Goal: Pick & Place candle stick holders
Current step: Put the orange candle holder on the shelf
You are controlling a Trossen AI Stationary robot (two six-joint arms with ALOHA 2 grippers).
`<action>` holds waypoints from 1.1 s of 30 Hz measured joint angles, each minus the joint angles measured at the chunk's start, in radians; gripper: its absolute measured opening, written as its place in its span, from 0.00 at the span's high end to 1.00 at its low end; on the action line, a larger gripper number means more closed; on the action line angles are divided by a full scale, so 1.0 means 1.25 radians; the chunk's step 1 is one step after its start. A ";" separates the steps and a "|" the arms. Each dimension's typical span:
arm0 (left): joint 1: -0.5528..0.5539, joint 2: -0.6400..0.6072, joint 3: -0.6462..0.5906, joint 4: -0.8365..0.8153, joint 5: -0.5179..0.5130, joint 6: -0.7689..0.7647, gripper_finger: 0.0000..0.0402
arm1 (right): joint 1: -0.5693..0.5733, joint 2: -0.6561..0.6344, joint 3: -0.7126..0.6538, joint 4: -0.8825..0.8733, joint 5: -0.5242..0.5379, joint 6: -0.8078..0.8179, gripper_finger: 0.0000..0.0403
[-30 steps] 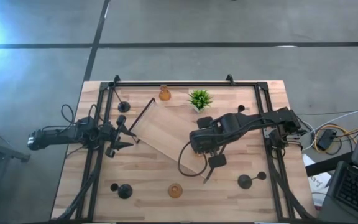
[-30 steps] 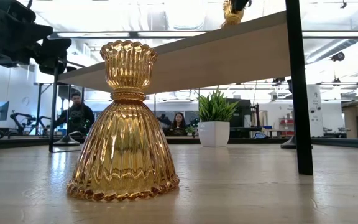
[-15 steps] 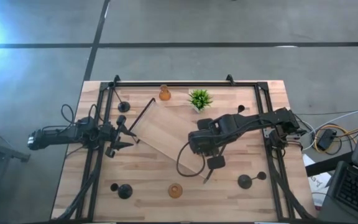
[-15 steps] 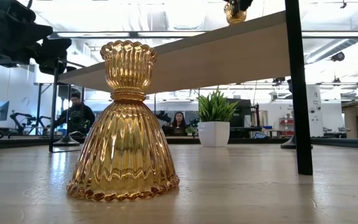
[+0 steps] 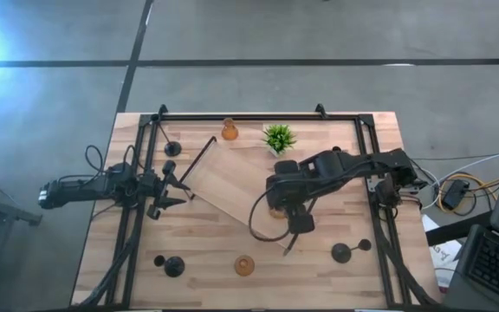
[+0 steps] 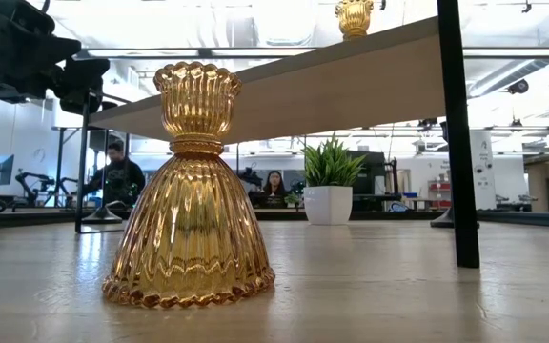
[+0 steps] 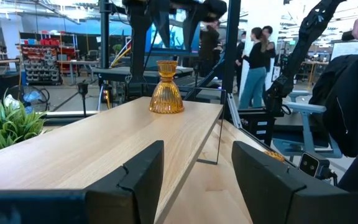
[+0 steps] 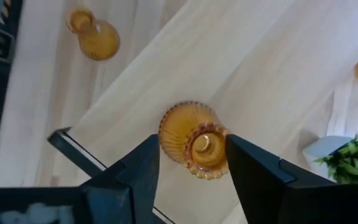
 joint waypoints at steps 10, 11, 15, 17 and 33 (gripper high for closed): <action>0.000 0.000 0.000 0.000 0.000 0.000 0.51 | 0.000 -0.044 0.126 0.023 0.003 0.086 0.56; 0.000 0.000 0.000 0.000 0.000 0.000 0.51 | 0.000 -0.053 0.124 0.027 0.008 0.099 0.56; 0.000 0.000 0.000 -0.001 0.000 0.000 0.51 | -0.001 -0.103 0.123 0.030 0.021 0.147 0.58; 0.000 0.001 0.000 -0.003 0.000 0.000 0.51 | -0.001 -0.125 0.123 0.033 0.044 0.149 0.59; 0.000 0.004 0.000 -0.004 0.000 0.000 0.51 | -0.002 -0.265 0.123 0.066 0.183 0.130 0.72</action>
